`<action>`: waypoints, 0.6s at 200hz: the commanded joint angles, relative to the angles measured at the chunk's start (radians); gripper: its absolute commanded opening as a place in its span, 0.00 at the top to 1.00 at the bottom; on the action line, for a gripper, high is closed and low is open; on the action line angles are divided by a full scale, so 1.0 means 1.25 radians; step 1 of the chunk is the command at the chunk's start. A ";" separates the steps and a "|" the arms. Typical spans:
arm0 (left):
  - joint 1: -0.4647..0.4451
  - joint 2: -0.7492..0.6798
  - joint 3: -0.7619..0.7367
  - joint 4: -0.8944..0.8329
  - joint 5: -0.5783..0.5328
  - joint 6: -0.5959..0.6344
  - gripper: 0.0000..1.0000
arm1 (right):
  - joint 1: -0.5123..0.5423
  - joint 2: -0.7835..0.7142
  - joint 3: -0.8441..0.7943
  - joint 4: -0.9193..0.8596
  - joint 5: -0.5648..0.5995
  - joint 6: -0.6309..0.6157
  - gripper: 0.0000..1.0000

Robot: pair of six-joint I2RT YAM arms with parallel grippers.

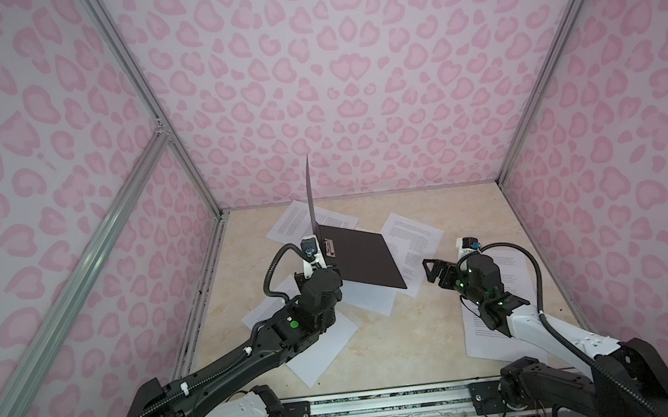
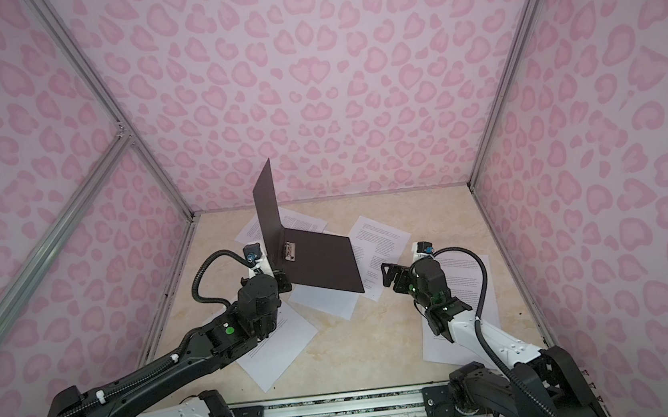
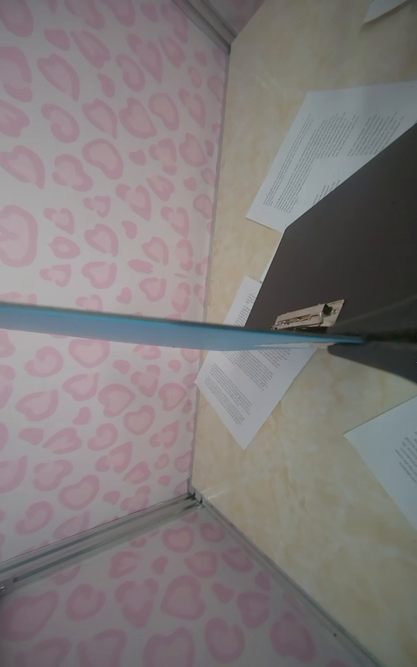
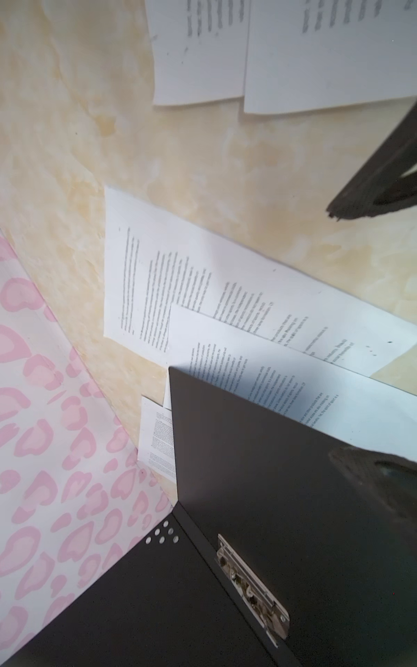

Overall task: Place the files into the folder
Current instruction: 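Grip the blue folder cover with the left gripper and lift it open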

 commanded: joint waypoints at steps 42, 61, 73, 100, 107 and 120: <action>-0.002 -0.058 -0.113 0.026 0.036 -0.250 0.97 | 0.028 0.086 0.042 0.015 -0.053 -0.010 0.02; -0.002 -0.063 -0.134 0.021 0.022 -0.284 0.97 | 0.030 0.108 0.053 0.003 -0.046 -0.011 0.02; -0.002 -0.059 -0.145 0.020 0.014 -0.305 0.97 | 0.030 0.123 0.059 -0.001 -0.052 -0.010 0.03; -0.003 -0.030 -0.168 0.027 0.012 -0.353 0.97 | 0.030 0.147 0.073 -0.014 -0.057 -0.010 0.03; -0.003 -0.023 -0.171 0.025 0.008 -0.366 0.97 | 0.029 0.151 0.076 -0.020 -0.055 -0.010 0.03; -0.004 -0.019 -0.181 0.020 -0.006 -0.397 0.97 | 0.030 0.166 0.086 -0.035 -0.055 -0.007 0.03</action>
